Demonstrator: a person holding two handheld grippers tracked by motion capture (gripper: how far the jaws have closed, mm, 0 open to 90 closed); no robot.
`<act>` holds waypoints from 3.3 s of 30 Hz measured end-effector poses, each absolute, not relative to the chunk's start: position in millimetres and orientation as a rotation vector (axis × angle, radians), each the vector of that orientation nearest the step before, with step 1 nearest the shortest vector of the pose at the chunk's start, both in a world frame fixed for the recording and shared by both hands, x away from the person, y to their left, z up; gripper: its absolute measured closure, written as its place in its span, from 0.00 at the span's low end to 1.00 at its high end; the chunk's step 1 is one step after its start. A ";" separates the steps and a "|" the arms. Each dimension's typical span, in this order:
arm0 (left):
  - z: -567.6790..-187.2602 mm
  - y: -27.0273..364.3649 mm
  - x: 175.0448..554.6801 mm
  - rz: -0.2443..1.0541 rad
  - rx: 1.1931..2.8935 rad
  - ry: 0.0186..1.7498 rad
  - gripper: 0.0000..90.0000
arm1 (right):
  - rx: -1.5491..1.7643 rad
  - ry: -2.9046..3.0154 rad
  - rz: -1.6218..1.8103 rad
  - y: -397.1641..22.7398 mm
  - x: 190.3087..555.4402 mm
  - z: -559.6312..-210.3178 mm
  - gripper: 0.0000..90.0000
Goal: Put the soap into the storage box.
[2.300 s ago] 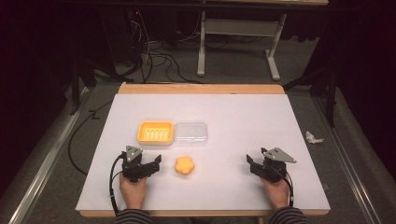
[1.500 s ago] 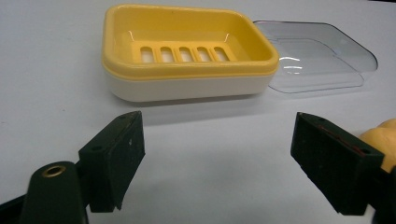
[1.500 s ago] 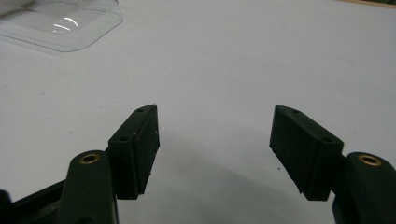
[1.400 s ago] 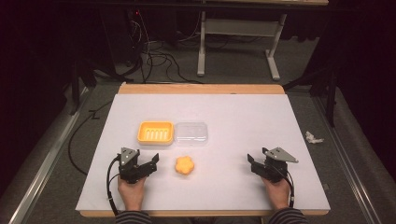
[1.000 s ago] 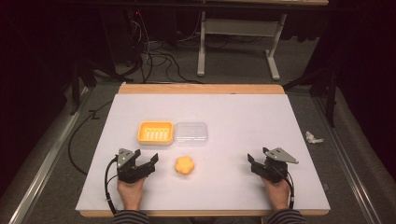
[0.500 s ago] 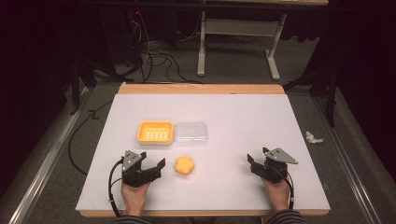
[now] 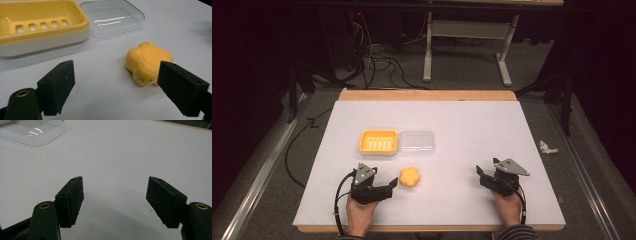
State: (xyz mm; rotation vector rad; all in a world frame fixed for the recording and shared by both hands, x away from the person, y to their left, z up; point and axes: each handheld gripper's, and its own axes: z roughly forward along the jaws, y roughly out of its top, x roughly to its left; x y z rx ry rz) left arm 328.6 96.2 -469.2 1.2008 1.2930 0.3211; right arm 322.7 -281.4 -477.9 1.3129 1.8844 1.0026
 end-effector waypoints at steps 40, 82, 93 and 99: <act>-491.1 27.3 336.5 0.386 1.454 1.235 0.18 | 1.286 1.897 0.980 -278.3 322.6 -478.3 0.33; -490.6 24.1 339.0 0.375 1.444 1.260 0.30 | 1.264 1.919 0.937 -274.1 323.0 -479.0 0.32; -483.4 32.6 335.1 0.403 1.471 1.238 0.30 | 1.260 1.923 0.938 -274.0 323.1 -479.0 0.32; -479.3 36.8 333.5 0.429 1.466 1.224 0.31 | 1.260 1.923 0.940 -274.2 323.2 -479.0 0.32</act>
